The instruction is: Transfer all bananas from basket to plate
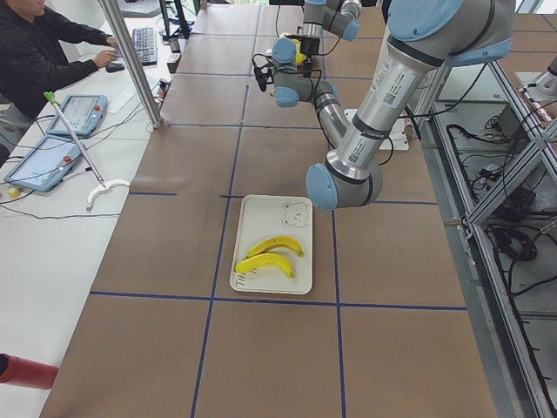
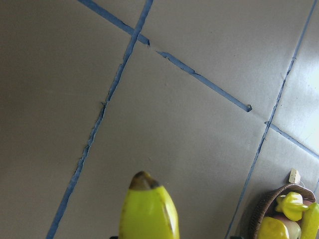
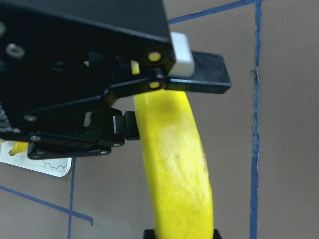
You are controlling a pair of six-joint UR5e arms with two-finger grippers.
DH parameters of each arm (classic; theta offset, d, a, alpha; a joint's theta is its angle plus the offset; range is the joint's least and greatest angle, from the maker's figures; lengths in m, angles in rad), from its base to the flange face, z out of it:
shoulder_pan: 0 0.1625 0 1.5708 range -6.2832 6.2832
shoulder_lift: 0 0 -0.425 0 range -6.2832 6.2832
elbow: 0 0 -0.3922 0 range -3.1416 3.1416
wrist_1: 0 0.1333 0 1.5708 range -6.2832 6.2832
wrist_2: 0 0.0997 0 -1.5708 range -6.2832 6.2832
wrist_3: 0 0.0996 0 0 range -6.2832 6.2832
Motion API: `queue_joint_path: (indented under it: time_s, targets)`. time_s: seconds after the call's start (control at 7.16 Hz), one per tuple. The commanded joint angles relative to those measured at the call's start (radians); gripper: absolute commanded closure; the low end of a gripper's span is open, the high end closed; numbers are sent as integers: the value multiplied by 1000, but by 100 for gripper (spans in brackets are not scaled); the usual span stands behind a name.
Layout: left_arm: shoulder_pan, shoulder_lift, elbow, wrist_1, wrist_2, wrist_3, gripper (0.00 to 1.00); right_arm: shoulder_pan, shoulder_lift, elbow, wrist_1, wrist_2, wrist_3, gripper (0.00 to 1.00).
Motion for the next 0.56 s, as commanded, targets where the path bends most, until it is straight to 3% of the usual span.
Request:
queue_joint_path:
  time_s: [0.0,0.14,0.28,0.42]
  targets:
    - [2,11,1,-43,0,6,75,2,-1,-1,0,2,-1,96]
    - [2,13,1,-56,0,18,99,2,-3,-3,0,9,-1,71]
    - [2,13,1,-56,0,40,100,2,-1,-3,0,8,0,4]
    - [2,13,1,-56,0,48,100,3,-7,12,0,5,8,0]
